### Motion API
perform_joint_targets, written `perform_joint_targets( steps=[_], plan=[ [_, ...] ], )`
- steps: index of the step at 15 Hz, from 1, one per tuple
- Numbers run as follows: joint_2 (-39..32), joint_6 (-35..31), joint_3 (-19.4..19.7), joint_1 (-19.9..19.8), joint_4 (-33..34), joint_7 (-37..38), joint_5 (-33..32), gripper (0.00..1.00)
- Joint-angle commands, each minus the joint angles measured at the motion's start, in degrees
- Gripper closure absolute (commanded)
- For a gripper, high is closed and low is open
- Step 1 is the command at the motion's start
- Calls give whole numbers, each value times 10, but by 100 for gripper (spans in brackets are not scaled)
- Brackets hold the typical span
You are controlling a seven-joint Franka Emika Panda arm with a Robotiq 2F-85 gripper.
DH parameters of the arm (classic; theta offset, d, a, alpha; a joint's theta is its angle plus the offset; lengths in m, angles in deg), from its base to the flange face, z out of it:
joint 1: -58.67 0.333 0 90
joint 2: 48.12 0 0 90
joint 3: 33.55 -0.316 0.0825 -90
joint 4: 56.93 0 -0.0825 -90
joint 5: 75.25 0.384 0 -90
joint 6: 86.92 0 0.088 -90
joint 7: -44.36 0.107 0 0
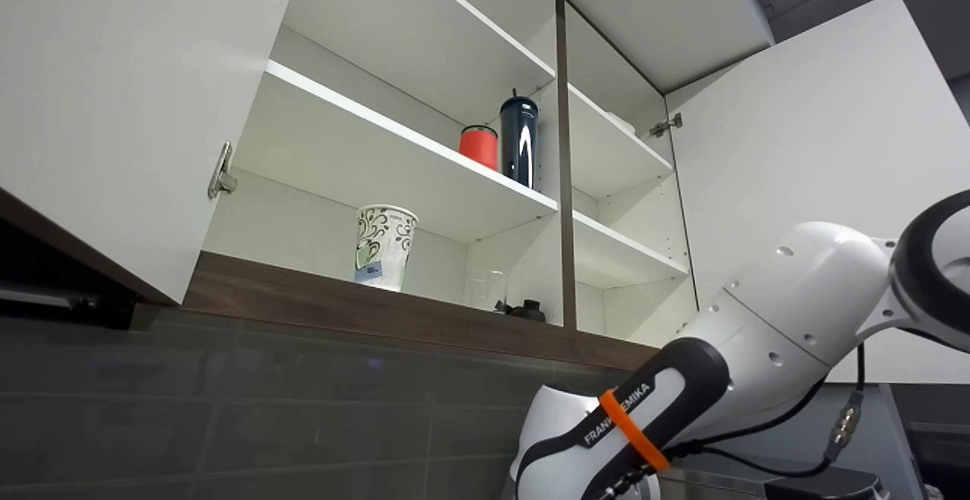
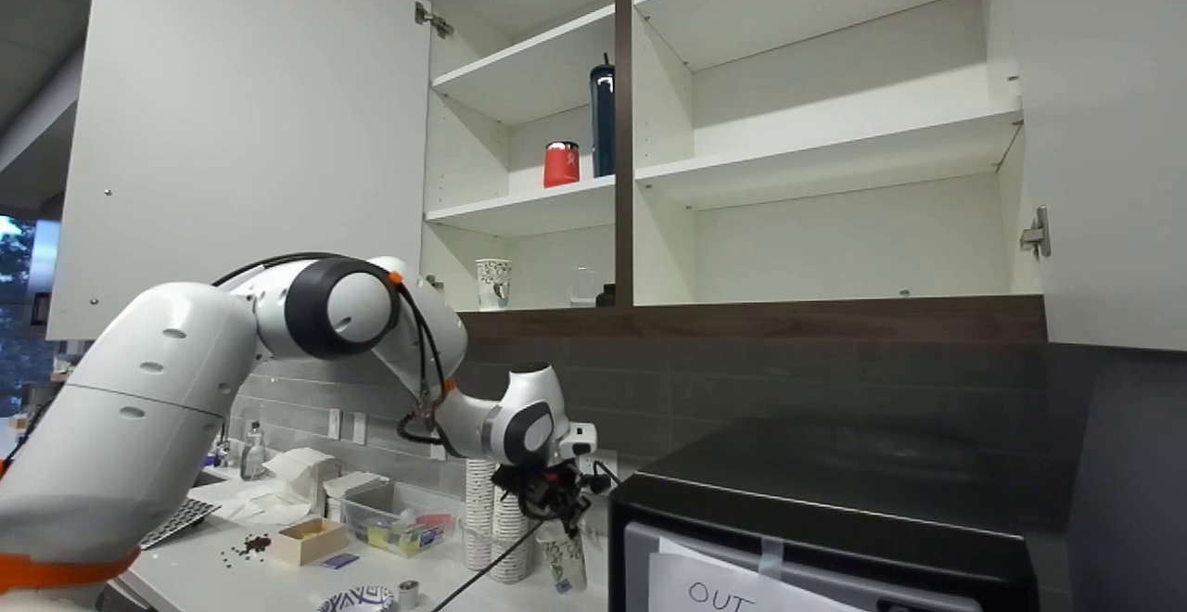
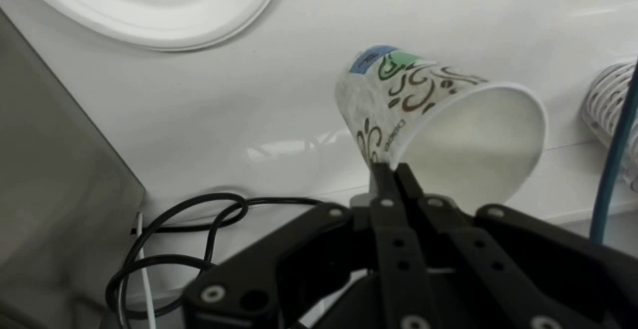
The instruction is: Put the cup inside the cupboard
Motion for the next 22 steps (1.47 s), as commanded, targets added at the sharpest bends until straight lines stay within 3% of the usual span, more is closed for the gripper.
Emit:
perform_joint_targets(
  steps=[1,6,10,18,19,22],
  plan=[
    [99,101,-36,-34,-71,-47,20,99],
    [192,262,-54,-58,-110,-99,61,99],
    [249,337,-54,-59,-138,-101,66,99],
    [383,323,-65,-48,-200,-120,109,99],
    [337,335,-69,-54,-167,-105,86,99],
    [351,335,-69,-54,-168,-105,87,96]
  ],
)
